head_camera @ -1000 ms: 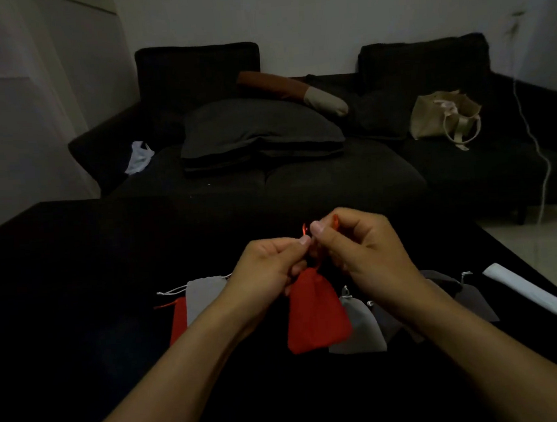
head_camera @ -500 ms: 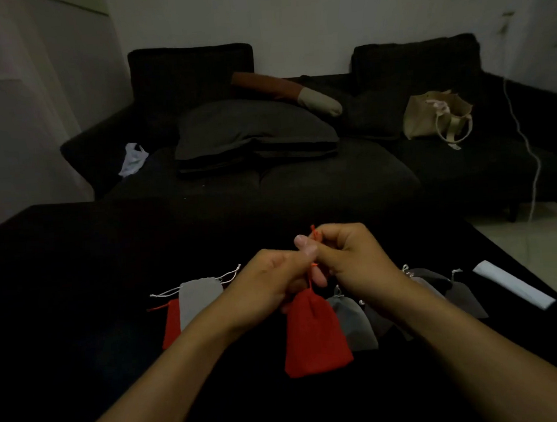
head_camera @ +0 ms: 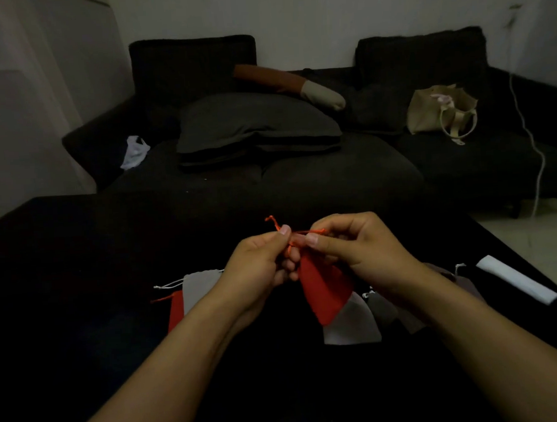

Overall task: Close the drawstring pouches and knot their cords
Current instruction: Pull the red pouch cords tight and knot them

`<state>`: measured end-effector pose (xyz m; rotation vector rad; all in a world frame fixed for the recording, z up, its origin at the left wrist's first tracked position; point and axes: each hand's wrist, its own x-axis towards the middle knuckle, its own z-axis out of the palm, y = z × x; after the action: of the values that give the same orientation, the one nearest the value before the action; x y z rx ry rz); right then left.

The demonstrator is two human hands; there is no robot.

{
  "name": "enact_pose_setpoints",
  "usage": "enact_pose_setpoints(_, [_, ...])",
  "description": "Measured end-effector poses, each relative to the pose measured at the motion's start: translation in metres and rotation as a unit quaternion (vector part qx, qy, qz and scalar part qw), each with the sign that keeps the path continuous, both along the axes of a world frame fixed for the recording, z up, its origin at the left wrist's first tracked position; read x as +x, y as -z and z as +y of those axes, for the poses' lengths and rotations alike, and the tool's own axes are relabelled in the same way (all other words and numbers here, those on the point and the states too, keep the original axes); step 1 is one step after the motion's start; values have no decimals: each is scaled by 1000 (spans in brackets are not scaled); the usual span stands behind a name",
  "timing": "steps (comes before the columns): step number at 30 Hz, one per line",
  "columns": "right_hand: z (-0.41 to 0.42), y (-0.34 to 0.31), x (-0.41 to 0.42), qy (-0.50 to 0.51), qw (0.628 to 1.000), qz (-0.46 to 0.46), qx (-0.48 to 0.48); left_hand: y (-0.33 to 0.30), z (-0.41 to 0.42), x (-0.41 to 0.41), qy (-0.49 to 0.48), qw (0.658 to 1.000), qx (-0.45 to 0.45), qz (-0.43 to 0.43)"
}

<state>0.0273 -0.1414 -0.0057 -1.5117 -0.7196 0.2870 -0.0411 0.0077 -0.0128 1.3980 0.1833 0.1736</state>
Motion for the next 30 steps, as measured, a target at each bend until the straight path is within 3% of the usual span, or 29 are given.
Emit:
enact_pose_setpoints(3, [0, 1, 0, 16, 998, -56, 1, -4, 0, -2, -5, 998, -56, 8])
enact_pose_setpoints(8, [-4, -2, 0, 14, 997, -68, -28, -5, 2, -1, -27, 992, -117, 23])
enact_pose_setpoints(11, [-2, 1, 0, 12, 997, -61, -53, -3, 2, 0, -17, 994, -108, 16])
enact_pose_setpoints(19, [-4, 1, 5, -9, 1000, -29, -7, -8, 9, -3, 5, 992, -126, -2])
enact_pose_setpoints(27, [-10, 3, 3, -92, 993, -58, -55, -4, 4, -6, 49, 997, -51, 4])
enact_pose_setpoints(30, [-12, 2, 8, -97, 995, -3, -30, -7, 8, -6, 48, 996, -72, -6])
